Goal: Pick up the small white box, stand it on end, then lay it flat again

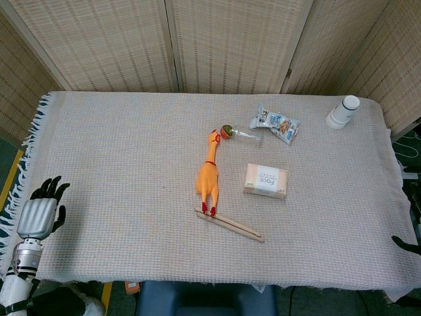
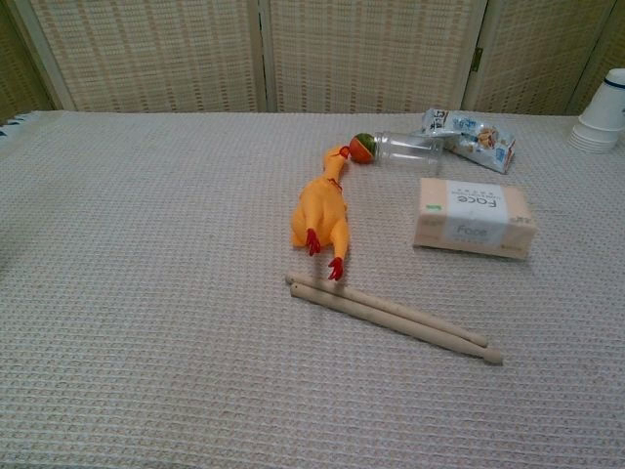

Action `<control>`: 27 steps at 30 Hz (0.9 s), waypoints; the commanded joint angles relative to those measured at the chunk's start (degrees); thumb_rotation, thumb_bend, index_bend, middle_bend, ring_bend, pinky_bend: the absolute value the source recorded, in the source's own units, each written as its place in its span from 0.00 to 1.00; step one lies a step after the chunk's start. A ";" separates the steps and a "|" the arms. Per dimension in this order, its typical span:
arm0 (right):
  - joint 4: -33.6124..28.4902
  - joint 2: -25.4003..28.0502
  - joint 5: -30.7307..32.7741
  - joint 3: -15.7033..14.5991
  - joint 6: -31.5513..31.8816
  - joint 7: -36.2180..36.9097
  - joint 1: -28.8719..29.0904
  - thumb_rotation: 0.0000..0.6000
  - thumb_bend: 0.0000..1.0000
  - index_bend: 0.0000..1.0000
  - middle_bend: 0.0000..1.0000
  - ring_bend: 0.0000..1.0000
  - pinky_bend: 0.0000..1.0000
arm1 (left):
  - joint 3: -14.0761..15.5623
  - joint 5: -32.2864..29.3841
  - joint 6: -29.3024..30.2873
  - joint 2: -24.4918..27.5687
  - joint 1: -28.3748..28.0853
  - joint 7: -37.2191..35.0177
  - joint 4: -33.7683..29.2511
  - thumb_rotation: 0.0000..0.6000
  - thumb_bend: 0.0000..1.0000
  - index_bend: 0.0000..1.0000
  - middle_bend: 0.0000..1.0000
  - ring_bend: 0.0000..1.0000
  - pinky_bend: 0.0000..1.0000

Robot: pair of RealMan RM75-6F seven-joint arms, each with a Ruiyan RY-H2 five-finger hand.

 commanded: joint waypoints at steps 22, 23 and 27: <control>-0.98 0.34 2.04 0.97 -3.02 1.13 1.26 1.00 0.07 0.00 0.01 0.00 0.00 | 0.62 1.25 -0.78 0.63 -0.08 -1.68 -1.28 1.00 0.63 0.16 0.00 0.00 0.20; -1.90 0.81 2.22 1.15 -4.33 1.42 2.03 1.00 0.07 0.00 0.01 0.00 0.00 | 0.57 1.25 -0.81 0.79 -0.06 -2.03 -1.39 1.00 0.63 0.16 0.00 0.00 0.20; -7.34 4.01 1.84 2.32 -13.88 3.53 8.37 1.00 0.07 0.00 0.01 0.00 0.00 | 0.46 1.97 -0.36 1.70 0.26 -3.87 -1.69 1.00 0.63 0.16 0.00 0.00 0.20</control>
